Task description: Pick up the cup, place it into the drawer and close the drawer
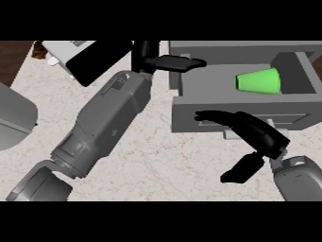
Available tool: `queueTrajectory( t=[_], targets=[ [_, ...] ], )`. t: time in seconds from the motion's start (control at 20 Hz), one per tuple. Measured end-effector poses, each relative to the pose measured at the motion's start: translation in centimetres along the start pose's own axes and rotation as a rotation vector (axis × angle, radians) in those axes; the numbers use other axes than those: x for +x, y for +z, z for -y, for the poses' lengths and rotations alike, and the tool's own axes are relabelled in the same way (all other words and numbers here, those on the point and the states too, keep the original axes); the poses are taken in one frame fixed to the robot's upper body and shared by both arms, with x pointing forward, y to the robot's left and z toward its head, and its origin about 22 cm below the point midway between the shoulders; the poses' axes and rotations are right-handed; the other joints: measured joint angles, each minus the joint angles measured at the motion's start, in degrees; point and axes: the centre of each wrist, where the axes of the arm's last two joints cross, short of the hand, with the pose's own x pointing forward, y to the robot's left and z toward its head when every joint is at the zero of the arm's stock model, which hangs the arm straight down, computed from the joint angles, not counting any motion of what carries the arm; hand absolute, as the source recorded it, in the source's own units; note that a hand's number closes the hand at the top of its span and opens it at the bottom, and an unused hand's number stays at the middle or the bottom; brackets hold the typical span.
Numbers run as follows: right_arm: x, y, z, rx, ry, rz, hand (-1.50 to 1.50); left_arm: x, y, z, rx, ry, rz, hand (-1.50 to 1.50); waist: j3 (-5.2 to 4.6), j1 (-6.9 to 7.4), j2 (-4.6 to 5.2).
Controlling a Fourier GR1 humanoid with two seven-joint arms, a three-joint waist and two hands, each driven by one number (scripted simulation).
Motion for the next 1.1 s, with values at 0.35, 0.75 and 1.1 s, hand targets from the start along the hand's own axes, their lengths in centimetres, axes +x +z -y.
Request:
queueTrajectory(
  t=[0.35, 0.75, 1.1],
  targets=[
    [-5.8, -3.8, -2.6, 0.070, 0.066, -0.127, 1.50, -0.8, 1.1, -2.4, 0.015, 0.041, 0.012, -1.50, 0.04, 3.39, -0.12],
    [-10.1, -6.0, 1.0, -0.058, 0.059, -0.143, 1.50, -0.8, 2.5, -6.4, 0.011, 0.069, 0.007, -1.50, 0.04, 6.79, 0.01],
    [-11.1, -6.4, 5.6, -0.217, -0.006, -0.139, 1.50, -0.8, 3.5, -8.2, -0.010, 0.084, 0.005, -1.50, 0.41, 8.84, 0.87]
  ],
)
